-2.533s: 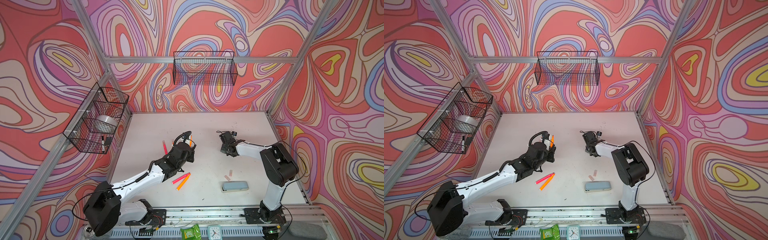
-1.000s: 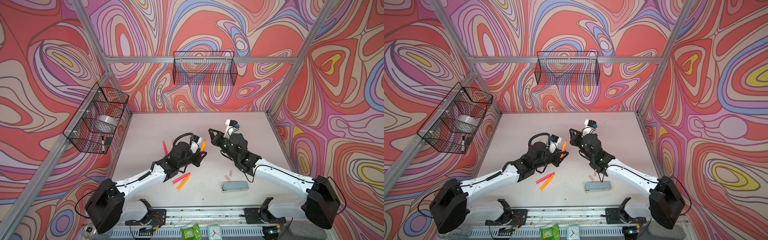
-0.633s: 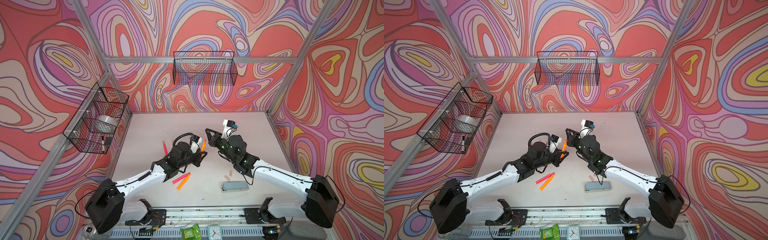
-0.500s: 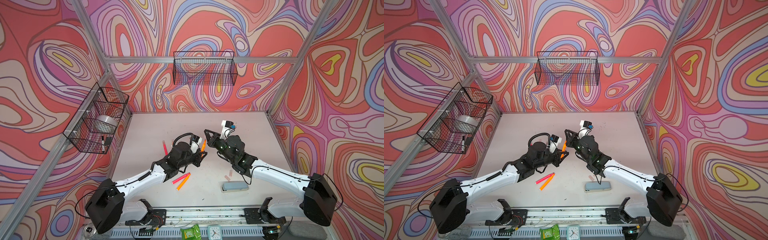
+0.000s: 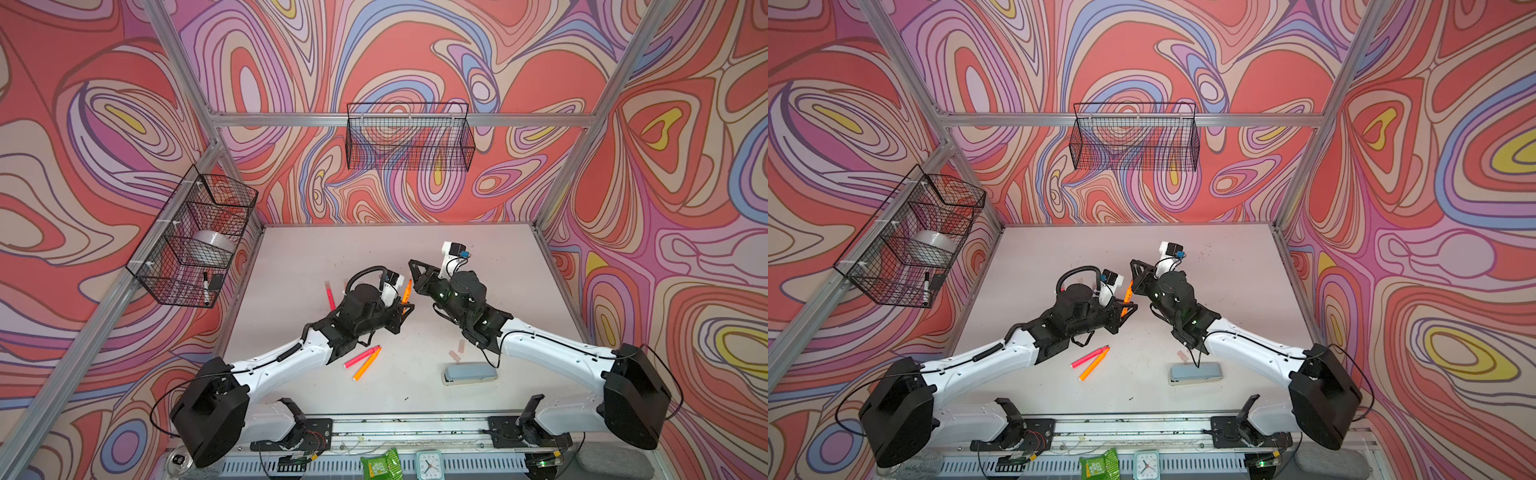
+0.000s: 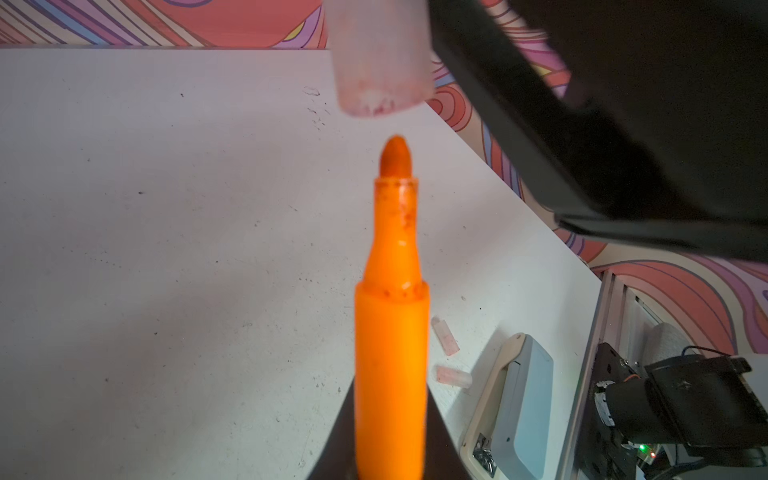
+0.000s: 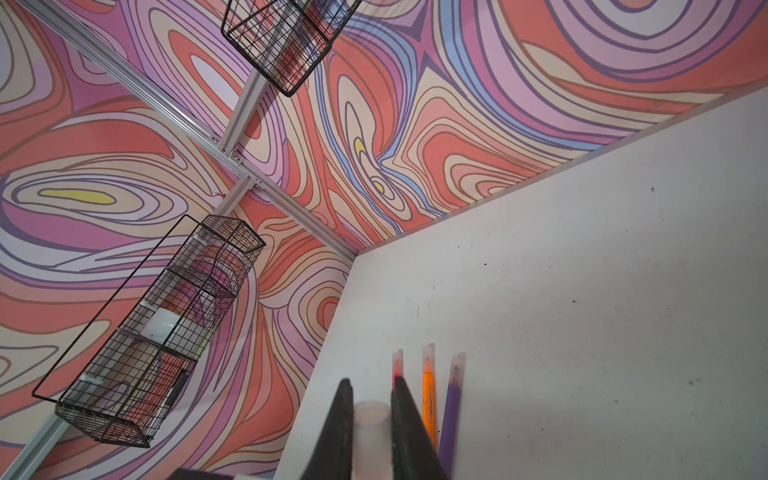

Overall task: Insert the pens into the pen caps
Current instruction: 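Lower the cap onto the orange marker tip held by the left gripper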

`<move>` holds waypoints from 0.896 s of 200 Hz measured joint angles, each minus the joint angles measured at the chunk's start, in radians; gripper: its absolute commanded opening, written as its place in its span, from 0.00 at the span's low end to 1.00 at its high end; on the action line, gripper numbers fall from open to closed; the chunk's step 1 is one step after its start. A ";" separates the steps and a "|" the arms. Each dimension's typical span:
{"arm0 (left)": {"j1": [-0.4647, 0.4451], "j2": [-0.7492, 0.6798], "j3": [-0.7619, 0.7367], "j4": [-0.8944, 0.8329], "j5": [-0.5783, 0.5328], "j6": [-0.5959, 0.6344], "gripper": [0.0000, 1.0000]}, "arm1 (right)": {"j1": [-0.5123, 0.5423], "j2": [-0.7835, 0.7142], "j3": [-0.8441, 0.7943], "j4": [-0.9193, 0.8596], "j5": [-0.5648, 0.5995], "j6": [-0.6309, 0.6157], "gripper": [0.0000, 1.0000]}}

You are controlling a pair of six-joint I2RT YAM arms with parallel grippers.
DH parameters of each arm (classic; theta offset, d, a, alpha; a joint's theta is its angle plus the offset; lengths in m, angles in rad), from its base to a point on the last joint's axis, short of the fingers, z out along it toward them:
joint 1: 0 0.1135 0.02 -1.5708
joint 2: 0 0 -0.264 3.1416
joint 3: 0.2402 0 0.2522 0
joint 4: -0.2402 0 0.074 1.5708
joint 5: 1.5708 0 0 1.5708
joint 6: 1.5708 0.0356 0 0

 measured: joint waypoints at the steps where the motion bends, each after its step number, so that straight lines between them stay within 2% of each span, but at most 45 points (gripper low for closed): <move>1: 0.000 0.000 0.000 0.000 0.000 0.000 0.00 | 0.000 0.000 0.000 0.000 0.000 0.000 0.06; 179: -0.002 0.000 -0.005 -0.005 -0.032 -0.001 0.00 | 0.028 -0.002 -0.073 0.056 -0.007 0.014 0.06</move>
